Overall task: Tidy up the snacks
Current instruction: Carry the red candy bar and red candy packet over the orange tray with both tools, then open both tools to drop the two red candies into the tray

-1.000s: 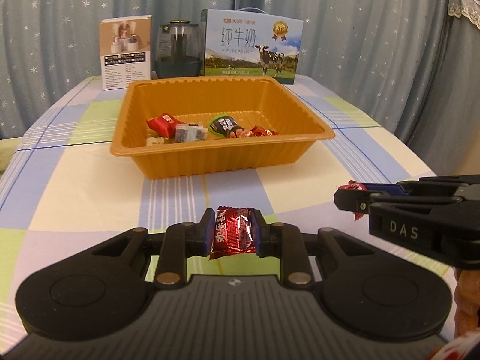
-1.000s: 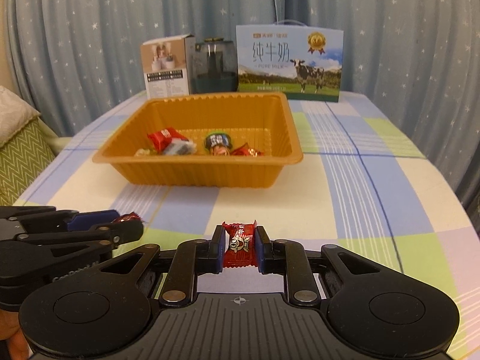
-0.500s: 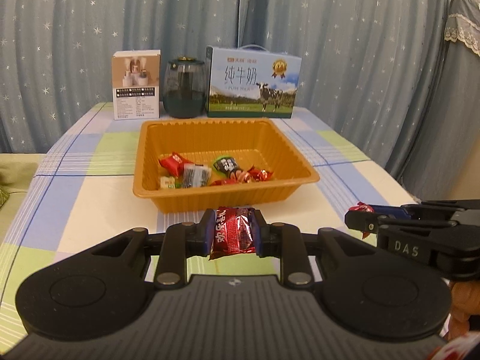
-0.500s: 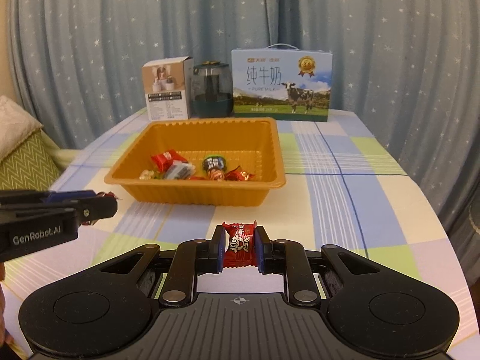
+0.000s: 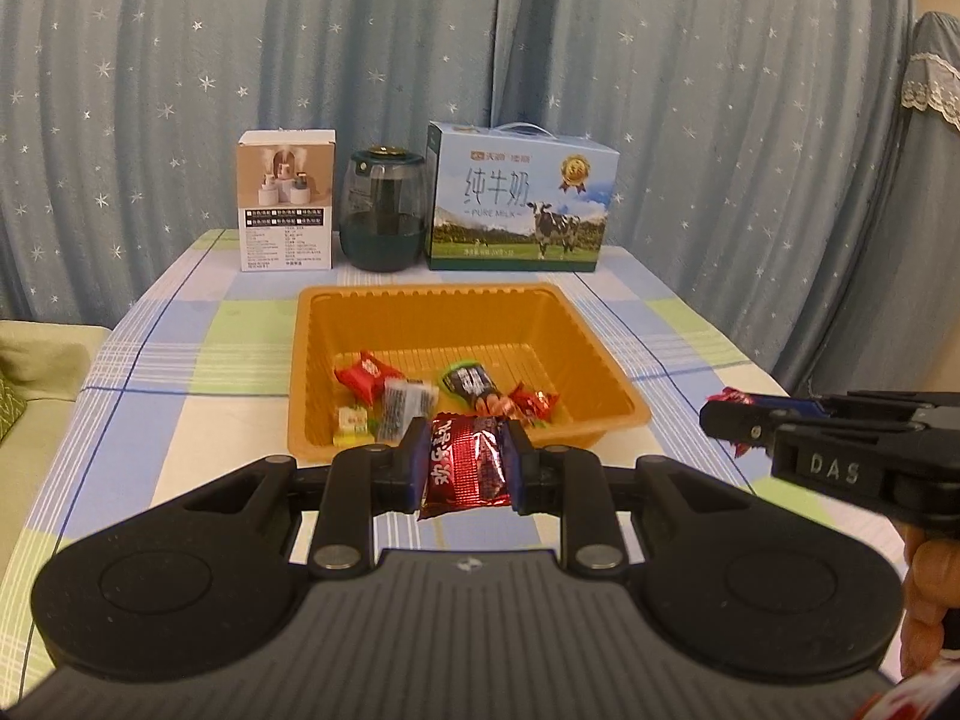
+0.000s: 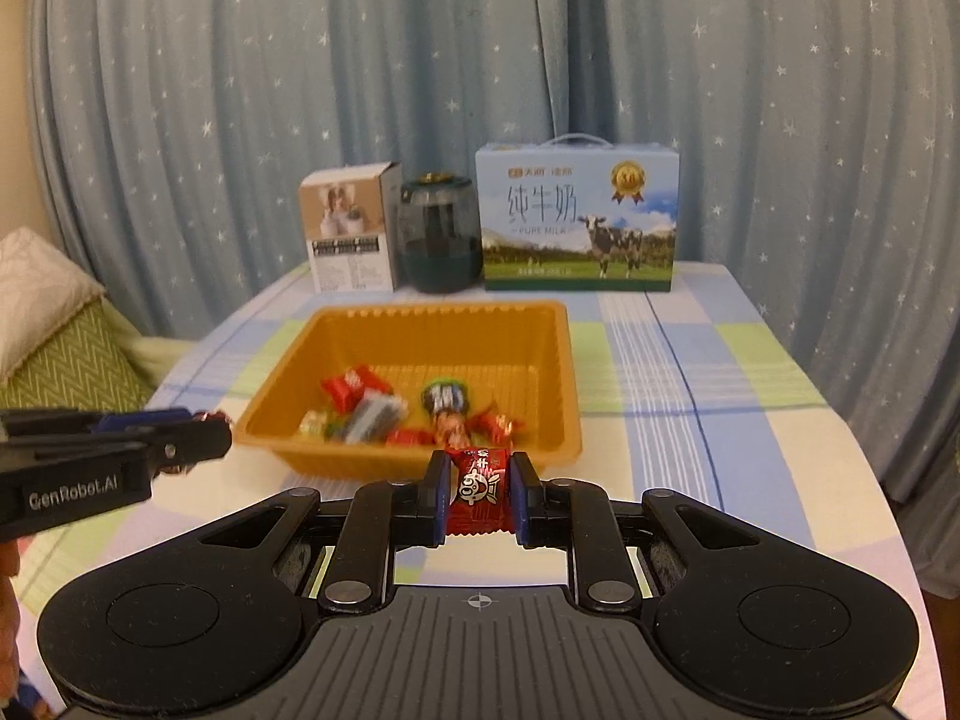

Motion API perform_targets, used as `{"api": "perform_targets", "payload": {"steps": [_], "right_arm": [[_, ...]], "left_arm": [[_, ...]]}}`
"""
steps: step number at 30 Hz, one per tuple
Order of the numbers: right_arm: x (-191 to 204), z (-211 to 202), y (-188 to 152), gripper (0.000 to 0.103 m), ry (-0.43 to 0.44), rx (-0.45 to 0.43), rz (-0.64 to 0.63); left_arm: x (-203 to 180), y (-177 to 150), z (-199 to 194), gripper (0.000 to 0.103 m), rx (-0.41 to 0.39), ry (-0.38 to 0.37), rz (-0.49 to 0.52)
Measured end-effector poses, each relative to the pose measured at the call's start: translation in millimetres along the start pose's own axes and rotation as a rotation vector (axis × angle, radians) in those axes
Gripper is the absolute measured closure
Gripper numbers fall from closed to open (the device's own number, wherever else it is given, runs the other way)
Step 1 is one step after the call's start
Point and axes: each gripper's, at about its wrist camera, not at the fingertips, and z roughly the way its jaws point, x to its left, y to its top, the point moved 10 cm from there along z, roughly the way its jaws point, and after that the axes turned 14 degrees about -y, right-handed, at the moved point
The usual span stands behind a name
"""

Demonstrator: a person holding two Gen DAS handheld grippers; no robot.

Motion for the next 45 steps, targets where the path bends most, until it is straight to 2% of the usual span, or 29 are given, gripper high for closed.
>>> {"api": "perform_targets", "payload": {"steps": [7, 22, 27, 38, 45], "right_arm": [[6.1, 29.1, 29.9, 0.082, 0.019, -0.043, 0.037], [20.8, 110.5, 58.6, 0.082, 0.026, -0.027, 0.065], [26.7, 131.5, 62.2, 0.082, 0.029, -0.012, 0.077], [30.7, 163.6, 63.9, 0.082, 0.036, 0.021, 0.055], [28.4, 180.4, 62.5, 0.082, 0.041, 0.051, 0.057]], "left_arm": [[16.3, 20.2, 26.2, 0.080, -0.018, 0.012, -0.003], [57.8, 44.5, 90.7, 0.080, -0.025, 0.041, -0.055], [72.2, 48.6, 109.4, 0.080, -0.010, 0.067, -0.067], [83.7, 56.7, 151.2, 0.080, 0.039, 0.047, -0.074], [95.9, 57.0, 162.2, 0.080, 0.048, 0.040, -0.087]]}}
